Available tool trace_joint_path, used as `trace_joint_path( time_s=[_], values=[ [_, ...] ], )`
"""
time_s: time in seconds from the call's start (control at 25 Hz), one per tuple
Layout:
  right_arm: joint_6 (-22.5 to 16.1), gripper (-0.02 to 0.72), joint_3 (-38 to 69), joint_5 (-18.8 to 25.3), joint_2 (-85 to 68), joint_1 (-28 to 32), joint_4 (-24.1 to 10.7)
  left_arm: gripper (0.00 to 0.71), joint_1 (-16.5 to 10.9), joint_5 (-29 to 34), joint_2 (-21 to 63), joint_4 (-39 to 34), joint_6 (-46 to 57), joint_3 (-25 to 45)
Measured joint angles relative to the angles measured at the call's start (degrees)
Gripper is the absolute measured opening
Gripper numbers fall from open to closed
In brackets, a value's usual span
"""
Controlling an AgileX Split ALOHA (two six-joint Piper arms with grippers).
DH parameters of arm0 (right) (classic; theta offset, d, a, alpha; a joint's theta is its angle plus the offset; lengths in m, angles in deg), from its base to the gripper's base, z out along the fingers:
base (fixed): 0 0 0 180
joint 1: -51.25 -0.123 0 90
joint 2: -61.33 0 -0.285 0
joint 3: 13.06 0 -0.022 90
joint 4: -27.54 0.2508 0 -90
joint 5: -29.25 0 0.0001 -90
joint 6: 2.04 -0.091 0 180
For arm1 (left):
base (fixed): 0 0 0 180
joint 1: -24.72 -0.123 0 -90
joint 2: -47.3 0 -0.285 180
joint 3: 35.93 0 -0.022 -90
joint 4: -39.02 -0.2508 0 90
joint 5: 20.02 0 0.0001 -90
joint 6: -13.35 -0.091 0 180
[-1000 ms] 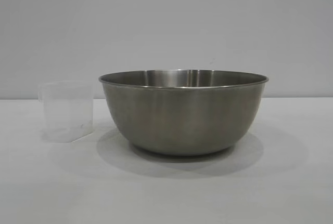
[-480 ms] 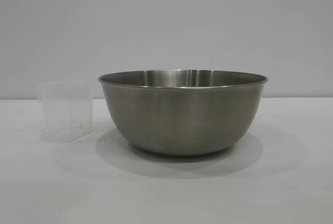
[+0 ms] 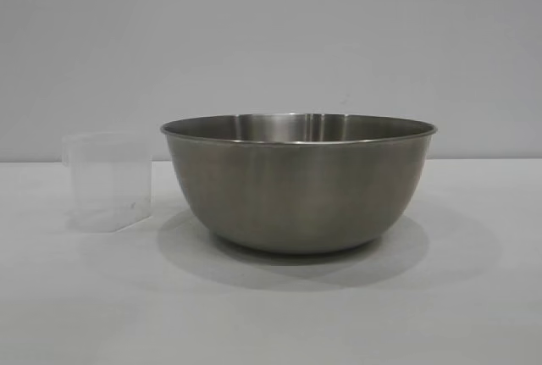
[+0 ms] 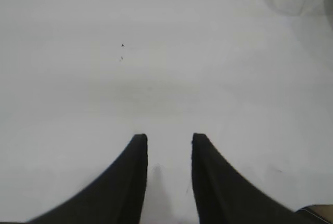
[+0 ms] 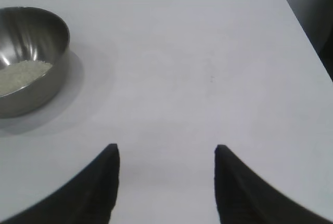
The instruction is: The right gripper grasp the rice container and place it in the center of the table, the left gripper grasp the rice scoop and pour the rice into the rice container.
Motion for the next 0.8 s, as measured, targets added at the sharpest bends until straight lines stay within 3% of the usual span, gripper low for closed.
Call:
trace_joint_path(
  time_s=[0.44,0.68,0.8],
  values=[
    [0.0,0.346,0.0,0.0,0.0,0.0,0.0,0.164,0.0,0.12,1.39,0.0,0.0,0.0],
    [0.0,0.346,0.0,0.0,0.0,0.0,0.0,0.164,0.68,0.5,13.19,0.0,0.0,0.0],
    [0.0,0.346,0.0,0.11,0.0,0.0,0.0,0.164,0.92,0.83,15.28,0.0,0.0,0.0]
  ],
)
